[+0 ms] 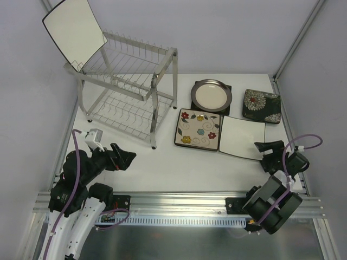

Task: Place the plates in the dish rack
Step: Grab a plate with the right arm

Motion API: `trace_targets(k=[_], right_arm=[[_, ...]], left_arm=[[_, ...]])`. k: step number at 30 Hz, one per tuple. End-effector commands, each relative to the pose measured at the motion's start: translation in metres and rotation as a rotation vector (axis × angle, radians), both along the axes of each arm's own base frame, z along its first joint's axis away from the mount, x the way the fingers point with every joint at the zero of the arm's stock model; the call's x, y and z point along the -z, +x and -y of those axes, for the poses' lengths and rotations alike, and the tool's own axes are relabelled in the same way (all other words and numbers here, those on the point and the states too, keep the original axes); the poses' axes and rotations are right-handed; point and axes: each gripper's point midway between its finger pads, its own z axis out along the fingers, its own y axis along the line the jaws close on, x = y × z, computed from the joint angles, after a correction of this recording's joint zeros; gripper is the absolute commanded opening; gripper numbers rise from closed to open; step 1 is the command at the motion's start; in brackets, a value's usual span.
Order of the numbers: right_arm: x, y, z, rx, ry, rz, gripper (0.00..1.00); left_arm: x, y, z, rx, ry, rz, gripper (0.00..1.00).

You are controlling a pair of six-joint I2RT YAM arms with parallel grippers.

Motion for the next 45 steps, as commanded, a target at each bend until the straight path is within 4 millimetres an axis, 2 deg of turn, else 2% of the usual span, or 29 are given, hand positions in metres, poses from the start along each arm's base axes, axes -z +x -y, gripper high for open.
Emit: trace_targets(k=[1, 7, 10, 13, 14, 22, 25, 28, 34, 35, 45], right_arm=[[0.031, -0.016, -0.010, 0.012, 0.059, -0.086, 0.94], [0.037, -0.015, -0.016, -0.018, 0.104, -0.087, 0.87], [0.042, -0.015, -0.017, -0.019, 0.114, -0.096, 0.80], [0.045, -0.015, -0.016, -0.023, 0.118, -0.106, 0.70], [0.046, -0.015, -0.016, -0.026, 0.114, -0.107, 0.63], [0.047, -0.014, -0.015, -0.026, 0.108, -0.105, 0.39], [0.044, -0.013, -0.015, -0.031, 0.104, -0.096, 0.21], [0.039, -0.013, -0.013, -0.025, 0.095, -0.097, 0.16], [0.008, -0.006, 0.000, 0.009, 0.024, -0.060, 0.03], [-0.007, -0.002, 0.006, 0.017, -0.017, -0.025, 0.02], [-0.073, 0.005, 0.015, 0.106, -0.062, 0.097, 0.01]], left_arm=[[-0.016, 0.002, -0.002, 0.004, 0.017, 0.061, 0.99], [-0.019, 0.001, 0.000, 0.013, 0.010, 0.063, 0.99], [-0.019, 0.001, 0.000, 0.016, 0.013, 0.065, 0.99], [-0.017, 0.001, 0.000, 0.016, 0.016, 0.063, 0.99], [-0.015, 0.001, 0.000, 0.017, 0.015, 0.059, 0.99], [-0.013, 0.000, 0.002, 0.029, 0.013, 0.051, 0.99], [-0.012, 0.000, 0.003, 0.035, 0.013, 0.047, 0.99], [-0.012, 0.000, 0.003, 0.035, 0.013, 0.050, 0.99], [-0.011, 0.000, 0.006, 0.048, 0.009, 0.042, 0.99], [-0.012, 0.000, 0.006, 0.051, 0.004, 0.039, 0.99], [-0.017, 0.001, 0.013, 0.071, -0.023, 0.010, 0.99]])
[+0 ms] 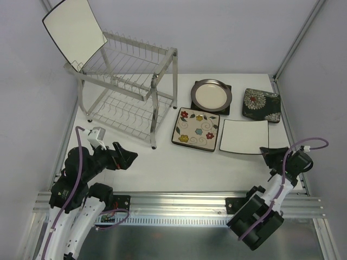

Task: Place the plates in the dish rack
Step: Grab a plate with the right arm

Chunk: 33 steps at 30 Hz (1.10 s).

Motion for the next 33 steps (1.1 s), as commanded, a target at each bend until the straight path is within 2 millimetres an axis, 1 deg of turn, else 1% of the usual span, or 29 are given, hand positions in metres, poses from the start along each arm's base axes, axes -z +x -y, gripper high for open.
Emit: trace_targets(k=[1, 2, 4, 6, 7, 8, 9, 10, 12, 13, 14, 16, 17, 18, 20, 23, 24, 26, 27, 29, 30, 31, 33], right_arm=[[-0.044, 0.008, 0.011, 0.050, -0.041, 0.080, 0.01], [-0.050, 0.009, 0.011, 0.053, -0.038, 0.089, 0.01], [-0.068, 0.011, 0.011, 0.052, -0.048, 0.114, 0.01], [-0.080, 0.013, 0.008, 0.045, -0.025, 0.138, 0.01], [-0.090, 0.015, 0.008, 0.043, -0.025, 0.158, 0.01], [-0.094, 0.016, 0.006, 0.033, -0.011, 0.165, 0.01], [-0.103, 0.017, 0.004, 0.031, 0.000, 0.175, 0.01], [-0.103, 0.017, 0.002, 0.024, 0.012, 0.174, 0.01], [-0.120, 0.019, -0.002, 0.001, -0.003, 0.201, 0.00], [-0.123, 0.019, -0.004, -0.006, 0.003, 0.196, 0.01], [-0.135, 0.021, -0.007, -0.024, -0.011, 0.215, 0.01], [-0.144, 0.022, -0.013, -0.042, -0.001, 0.222, 0.01], [-0.157, 0.023, -0.017, -0.064, -0.008, 0.242, 0.01], [-0.159, 0.023, -0.020, -0.076, 0.003, 0.237, 0.01], [-0.174, 0.025, -0.029, -0.114, -0.001, 0.258, 0.01], [-0.185, 0.026, -0.044, -0.169, 0.024, 0.276, 0.01], [-0.190, 0.027, -0.048, -0.187, 0.028, 0.293, 0.00], [-0.196, 0.027, -0.062, -0.238, 0.057, 0.308, 0.01], [-0.200, 0.027, -0.067, -0.260, 0.053, 0.321, 0.01], [-0.203, 0.024, -0.080, -0.313, 0.056, 0.325, 0.01], [-0.203, 0.023, -0.085, -0.332, 0.058, 0.328, 0.01], [-0.204, 0.020, -0.095, -0.369, 0.068, 0.332, 0.01], [-0.204, 0.017, -0.104, -0.404, 0.083, 0.333, 0.01]], left_arm=[[-0.020, 0.000, 0.009, 0.044, -0.035, 0.032, 0.99], [-0.021, 0.001, 0.010, 0.044, -0.036, 0.030, 0.99], [-0.026, 0.000, 0.011, 0.043, -0.051, 0.028, 0.99], [-0.027, 0.001, 0.013, 0.041, -0.064, 0.012, 0.99], [-0.030, 0.001, 0.013, 0.041, -0.075, 0.008, 0.99], [-0.031, 0.001, 0.015, 0.035, -0.095, -0.009, 0.99], [-0.032, -0.001, 0.019, 0.045, -0.123, -0.033, 0.99], [-0.034, 0.000, 0.019, 0.045, -0.124, -0.031, 0.99], [-0.040, -0.003, 0.028, 0.076, -0.175, -0.061, 0.99], [-0.042, -0.004, 0.031, 0.081, -0.199, -0.078, 0.99], [-0.044, -0.004, 0.034, 0.100, -0.212, -0.086, 0.99], [-0.051, -0.005, 0.037, 0.108, -0.239, -0.097, 0.99], [-0.052, -0.006, 0.039, 0.116, -0.249, -0.108, 0.99], [-0.055, -0.005, 0.041, 0.119, -0.261, -0.104, 0.99], [-0.059, -0.005, 0.044, 0.119, -0.302, -0.125, 0.99], [-0.060, -0.002, 0.049, 0.114, -0.361, -0.169, 0.99], [-0.056, -0.001, 0.051, 0.109, -0.373, -0.191, 0.99], [-0.059, 0.002, 0.053, 0.102, -0.419, -0.193, 0.99], [-0.056, 0.005, 0.054, 0.090, -0.438, -0.210, 0.99], [-0.060, 0.008, 0.056, 0.093, -0.462, -0.193, 0.99], [-0.057, 0.010, 0.057, 0.092, -0.470, -0.203, 0.99], [-0.060, 0.012, 0.059, 0.098, -0.490, -0.202, 0.99], [-0.058, 0.014, 0.062, 0.097, -0.502, -0.216, 0.99]])
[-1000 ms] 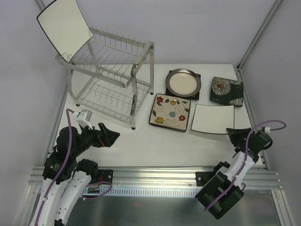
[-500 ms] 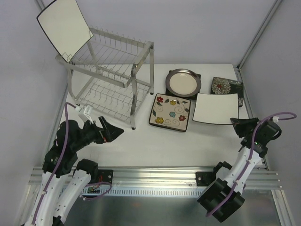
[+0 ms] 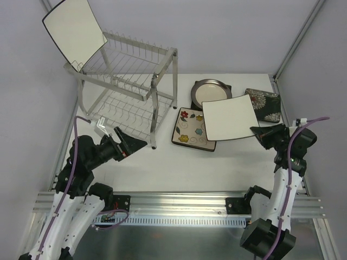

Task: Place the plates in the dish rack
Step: Grab a plate with the right arm, then pass the plate from the right arm to the left

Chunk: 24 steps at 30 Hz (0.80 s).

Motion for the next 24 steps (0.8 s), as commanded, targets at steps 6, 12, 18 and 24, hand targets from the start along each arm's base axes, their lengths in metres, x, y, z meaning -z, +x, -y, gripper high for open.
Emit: trace_targets(k=[6, 12, 18, 24], right_arm=[[-0.068, -0.018, -0.062, -0.258, 0.074, 0.204, 0.01], [-0.071, -0.033, -0.085, -0.349, 0.091, 0.217, 0.01], [-0.064, -0.047, -0.103, -0.418, 0.124, 0.204, 0.01], [-0.069, -0.060, -0.118, -0.481, 0.148, 0.215, 0.00]], left_arm=[[-0.008, 0.014, 0.021, 0.021, -0.100, -0.001, 0.99], [-0.004, 0.021, 0.041, 0.018, -0.087, -0.004, 0.97], [0.005, 0.028, 0.062, -0.037, -0.067, 0.000, 0.96], [0.001, 0.034, 0.087, -0.074, -0.066, 0.049, 0.95]])
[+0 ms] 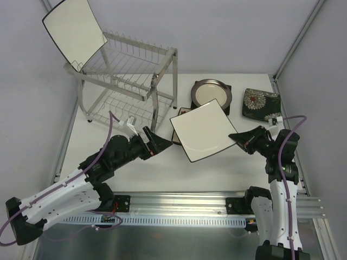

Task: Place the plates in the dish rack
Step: Pass the plate from the right arm to the left

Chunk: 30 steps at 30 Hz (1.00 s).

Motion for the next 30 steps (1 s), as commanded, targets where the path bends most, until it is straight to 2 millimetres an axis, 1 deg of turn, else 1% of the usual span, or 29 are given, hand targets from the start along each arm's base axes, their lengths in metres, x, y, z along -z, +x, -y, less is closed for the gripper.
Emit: trace_targets(k=[1, 2, 4, 5, 9, 12, 14, 15, 18, 21, 22, 25, 30], right_arm=[[-0.055, -0.017, -0.021, -0.115, 0.080, 0.154, 0.01], [-0.057, -0.019, -0.023, -0.124, 0.083, 0.155, 0.00], [-0.061, -0.025, -0.030, -0.153, 0.090, 0.158, 0.01], [-0.063, -0.027, -0.032, -0.162, 0.089, 0.163, 0.01], [-0.070, -0.036, -0.043, -0.210, 0.105, 0.170, 0.00], [-0.074, -0.039, -0.046, -0.222, 0.109, 0.181, 0.01], [-0.078, -0.037, -0.046, -0.213, 0.123, 0.193, 0.01], [-0.080, -0.039, -0.049, -0.225, 0.128, 0.197, 0.01], [-0.084, -0.039, -0.050, -0.227, 0.142, 0.203, 0.01], [-0.090, -0.039, -0.052, -0.232, 0.157, 0.217, 0.01], [-0.093, -0.038, -0.052, -0.234, 0.160, 0.228, 0.01], [-0.099, -0.038, -0.053, -0.232, 0.161, 0.243, 0.01], [-0.102, -0.038, -0.053, -0.236, 0.170, 0.255, 0.01]], left_arm=[[-0.020, 0.020, 0.010, -0.122, -0.049, 0.087, 0.95], [-0.025, 0.021, 0.014, -0.129, -0.061, 0.105, 0.95], [-0.022, 0.022, 0.021, -0.143, -0.047, 0.111, 0.93], [-0.024, 0.022, 0.024, -0.149, -0.055, 0.114, 0.93], [-0.022, 0.024, 0.033, -0.186, -0.062, 0.121, 0.90], [-0.025, 0.023, 0.039, -0.202, -0.083, 0.135, 0.87], [-0.026, 0.021, 0.041, -0.216, -0.091, 0.145, 0.85], [-0.028, 0.021, 0.042, -0.225, -0.108, 0.152, 0.84], [-0.024, 0.019, 0.042, -0.242, -0.122, 0.143, 0.80], [-0.021, 0.018, 0.043, -0.251, -0.128, 0.132, 0.79], [-0.018, 0.017, 0.042, -0.255, -0.125, 0.124, 0.79], [-0.018, 0.018, 0.043, -0.262, -0.143, 0.114, 0.77], [-0.027, 0.017, 0.043, -0.259, -0.179, 0.119, 0.70]])
